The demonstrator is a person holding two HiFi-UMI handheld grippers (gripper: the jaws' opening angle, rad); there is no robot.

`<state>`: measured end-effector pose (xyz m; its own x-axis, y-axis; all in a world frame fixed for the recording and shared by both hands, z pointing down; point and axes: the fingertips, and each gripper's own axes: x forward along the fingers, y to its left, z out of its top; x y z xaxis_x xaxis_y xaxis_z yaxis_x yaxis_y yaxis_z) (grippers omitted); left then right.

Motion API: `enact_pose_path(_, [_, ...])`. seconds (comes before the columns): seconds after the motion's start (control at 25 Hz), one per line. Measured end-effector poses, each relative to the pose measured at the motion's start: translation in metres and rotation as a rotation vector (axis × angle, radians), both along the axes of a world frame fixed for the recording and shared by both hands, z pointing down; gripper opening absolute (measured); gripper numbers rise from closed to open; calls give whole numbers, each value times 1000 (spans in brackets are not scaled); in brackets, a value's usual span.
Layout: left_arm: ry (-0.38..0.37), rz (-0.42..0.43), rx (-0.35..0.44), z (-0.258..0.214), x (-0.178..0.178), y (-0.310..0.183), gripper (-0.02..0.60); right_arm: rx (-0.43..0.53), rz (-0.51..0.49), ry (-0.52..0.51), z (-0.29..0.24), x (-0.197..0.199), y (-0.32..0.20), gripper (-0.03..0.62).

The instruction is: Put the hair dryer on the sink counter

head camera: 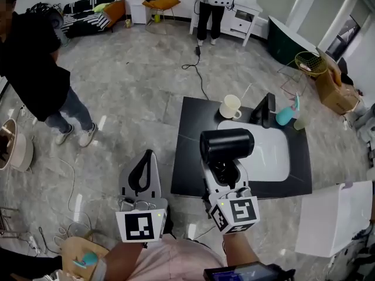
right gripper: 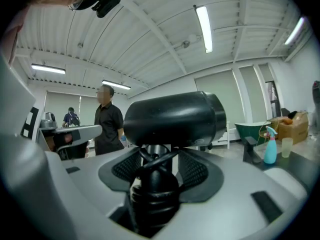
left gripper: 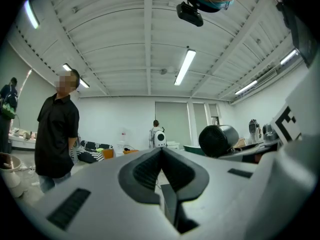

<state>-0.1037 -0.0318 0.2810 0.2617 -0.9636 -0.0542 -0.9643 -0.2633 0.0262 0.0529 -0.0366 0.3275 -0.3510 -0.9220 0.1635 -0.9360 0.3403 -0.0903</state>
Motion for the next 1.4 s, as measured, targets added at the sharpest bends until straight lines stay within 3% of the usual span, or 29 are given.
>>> enact_pose_path(0.12, [-34,22,22,-5,-9,-32,9,29,17,3,-12,-8,-30,239])
enact_pose_path(0.32, [14,48,62,-22,-10,-68,9,71,34,16,-28,-14,-63,239])
enact_pose_path(0.64, [-51,61,62,-17,1,-101,9,55,31,7,-20,-7,-98,239])
enact_pose_path(1.4, [-87,43,-98,48,23,-147,9,-149,-36,0,72,3,-141,239])
